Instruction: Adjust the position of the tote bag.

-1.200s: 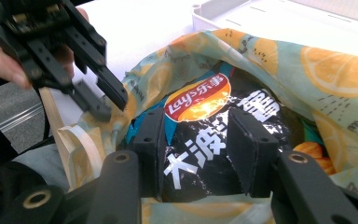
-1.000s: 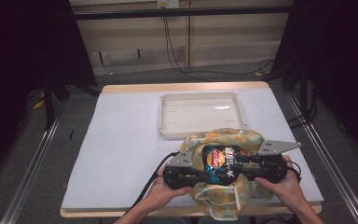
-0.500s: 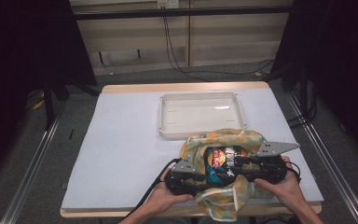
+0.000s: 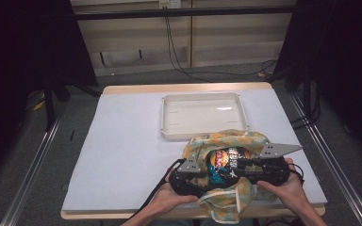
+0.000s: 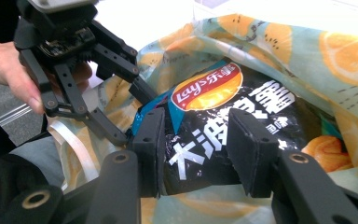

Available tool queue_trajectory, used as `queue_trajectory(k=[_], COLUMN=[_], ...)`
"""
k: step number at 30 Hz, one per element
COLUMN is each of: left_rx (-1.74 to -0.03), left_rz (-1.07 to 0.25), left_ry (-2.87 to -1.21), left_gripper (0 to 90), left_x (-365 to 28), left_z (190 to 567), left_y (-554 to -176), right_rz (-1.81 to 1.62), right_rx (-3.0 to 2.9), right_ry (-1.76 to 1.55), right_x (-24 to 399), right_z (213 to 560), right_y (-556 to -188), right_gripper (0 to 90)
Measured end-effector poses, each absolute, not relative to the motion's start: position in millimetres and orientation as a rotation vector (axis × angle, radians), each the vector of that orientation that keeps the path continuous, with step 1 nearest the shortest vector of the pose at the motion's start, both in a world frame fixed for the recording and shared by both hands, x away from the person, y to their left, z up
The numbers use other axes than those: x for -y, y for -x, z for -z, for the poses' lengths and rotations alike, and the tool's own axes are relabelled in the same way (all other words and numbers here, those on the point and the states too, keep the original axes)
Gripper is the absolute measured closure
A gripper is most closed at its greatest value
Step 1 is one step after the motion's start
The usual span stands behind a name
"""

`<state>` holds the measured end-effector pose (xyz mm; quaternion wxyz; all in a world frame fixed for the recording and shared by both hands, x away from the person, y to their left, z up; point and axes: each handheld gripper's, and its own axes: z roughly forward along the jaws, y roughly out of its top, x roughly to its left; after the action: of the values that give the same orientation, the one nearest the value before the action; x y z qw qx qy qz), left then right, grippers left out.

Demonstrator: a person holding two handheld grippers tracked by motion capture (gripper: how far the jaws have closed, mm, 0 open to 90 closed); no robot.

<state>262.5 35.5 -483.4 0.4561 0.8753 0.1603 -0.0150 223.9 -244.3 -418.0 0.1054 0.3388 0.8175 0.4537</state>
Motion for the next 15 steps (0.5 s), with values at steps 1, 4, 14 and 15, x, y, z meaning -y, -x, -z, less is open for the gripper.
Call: queue_trajectory(k=[1,4,14,15], left_rx=[-0.396,-0.394,-0.411,-0.408], left_rz=[0.058,0.055,0.097,0.094], left_ry=[-2.145,-2.099,-2.088,-2.089], left_gripper=[43.9,51.2,56.9,56.1], left_x=[-35.4,-36.2,-30.2,-28.3], left_z=[481.2,474.9,479.7,481.3], left_y=[-263.4,-264.4,-265.1,-265.6], right_rz=[-1.335,-1.333,-1.326,-1.324], right_rx=[-2.409,-2.408,-2.407,-2.405], right_ry=[-0.997,-0.996,-1.006,-1.007], right_x=[244.1,243.5,244.6,244.5], right_z=[418.0,417.5,419.4,419.7], right_y=[-223.9,-223.5,-224.9,-225.2], right_gripper=[57.8,57.8,56.9,56.8])
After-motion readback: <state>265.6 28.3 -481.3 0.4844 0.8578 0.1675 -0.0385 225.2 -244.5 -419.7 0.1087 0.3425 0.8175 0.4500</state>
